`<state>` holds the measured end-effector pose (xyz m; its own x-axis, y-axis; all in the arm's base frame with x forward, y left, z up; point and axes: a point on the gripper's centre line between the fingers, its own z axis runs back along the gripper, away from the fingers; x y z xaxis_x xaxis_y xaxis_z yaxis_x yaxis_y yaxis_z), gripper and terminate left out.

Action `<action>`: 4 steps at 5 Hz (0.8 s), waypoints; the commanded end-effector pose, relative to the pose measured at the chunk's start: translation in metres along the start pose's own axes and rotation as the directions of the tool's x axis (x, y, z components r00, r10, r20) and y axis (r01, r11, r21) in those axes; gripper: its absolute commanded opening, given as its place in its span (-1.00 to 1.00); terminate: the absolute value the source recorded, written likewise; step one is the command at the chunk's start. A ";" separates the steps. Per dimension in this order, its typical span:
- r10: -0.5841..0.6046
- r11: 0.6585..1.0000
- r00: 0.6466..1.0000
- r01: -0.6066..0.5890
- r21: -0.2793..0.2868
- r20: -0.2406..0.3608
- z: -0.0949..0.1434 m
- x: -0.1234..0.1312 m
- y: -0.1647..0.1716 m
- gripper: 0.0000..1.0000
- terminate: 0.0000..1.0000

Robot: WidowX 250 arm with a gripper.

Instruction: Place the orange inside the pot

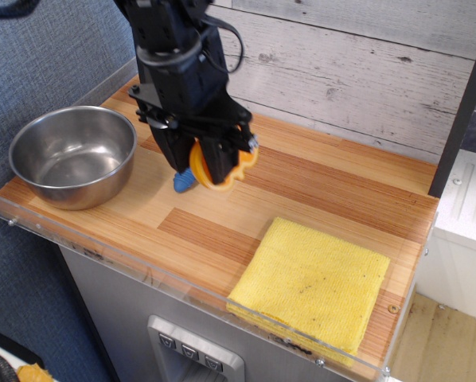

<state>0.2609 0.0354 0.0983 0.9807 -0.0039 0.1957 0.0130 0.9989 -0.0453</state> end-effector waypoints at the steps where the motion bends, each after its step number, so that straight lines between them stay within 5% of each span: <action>1: 0.030 0.986 0.999 -0.025 0.165 -0.025 0.014 0.016 0.055 -1.00 -1.00; 4: 0.114 0.975 0.993 -0.105 0.194 -0.034 0.022 0.014 0.119 -1.00 -1.00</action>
<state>0.2724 0.1507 0.1025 0.9871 0.1111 0.1149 -0.1234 0.9867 0.1055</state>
